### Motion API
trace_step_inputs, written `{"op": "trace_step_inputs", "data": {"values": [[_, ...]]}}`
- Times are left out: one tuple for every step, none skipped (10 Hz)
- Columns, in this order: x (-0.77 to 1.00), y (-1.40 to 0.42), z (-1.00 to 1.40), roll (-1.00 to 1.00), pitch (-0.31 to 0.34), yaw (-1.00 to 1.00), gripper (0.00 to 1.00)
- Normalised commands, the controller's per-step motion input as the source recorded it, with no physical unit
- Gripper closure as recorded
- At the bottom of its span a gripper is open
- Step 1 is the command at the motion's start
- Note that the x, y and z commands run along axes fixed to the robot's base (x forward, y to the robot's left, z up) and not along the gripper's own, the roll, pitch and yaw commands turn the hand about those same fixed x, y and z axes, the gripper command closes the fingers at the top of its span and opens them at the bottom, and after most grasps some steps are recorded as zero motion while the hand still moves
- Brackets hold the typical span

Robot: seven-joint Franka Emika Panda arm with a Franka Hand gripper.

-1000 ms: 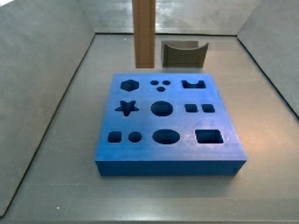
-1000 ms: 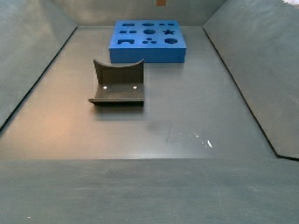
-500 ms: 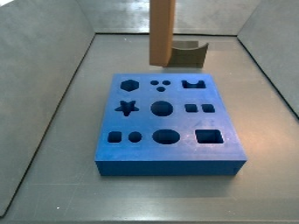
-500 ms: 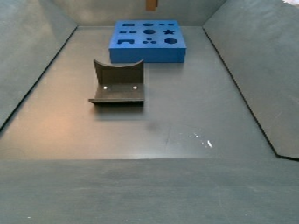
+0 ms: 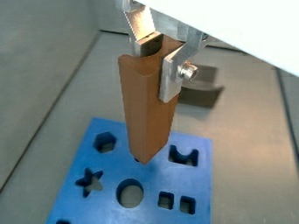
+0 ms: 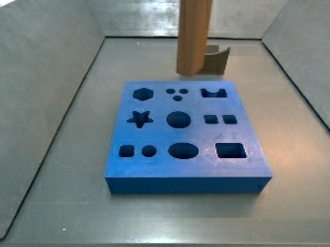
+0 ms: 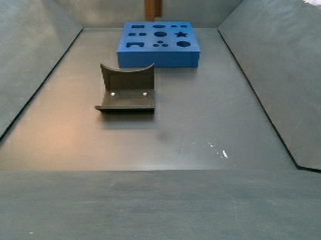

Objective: Insert the arch object.

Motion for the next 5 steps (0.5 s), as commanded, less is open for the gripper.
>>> {"op": "trace_step_inputs", "data": {"values": [[0.35, 0.11, -0.29, 0.05, 0.000, -0.86, 1.00], [0.32, 0.08, -0.30, 0.08, 0.000, -0.87, 1.00], [0.27, 0.04, -0.29, 0.11, -0.006, -0.90, 1.00], [0.18, 0.02, -0.24, 0.13, -0.031, -0.94, 1.00], [0.10, 0.00, -0.17, 0.15, -0.043, -0.97, 1.00]]}}
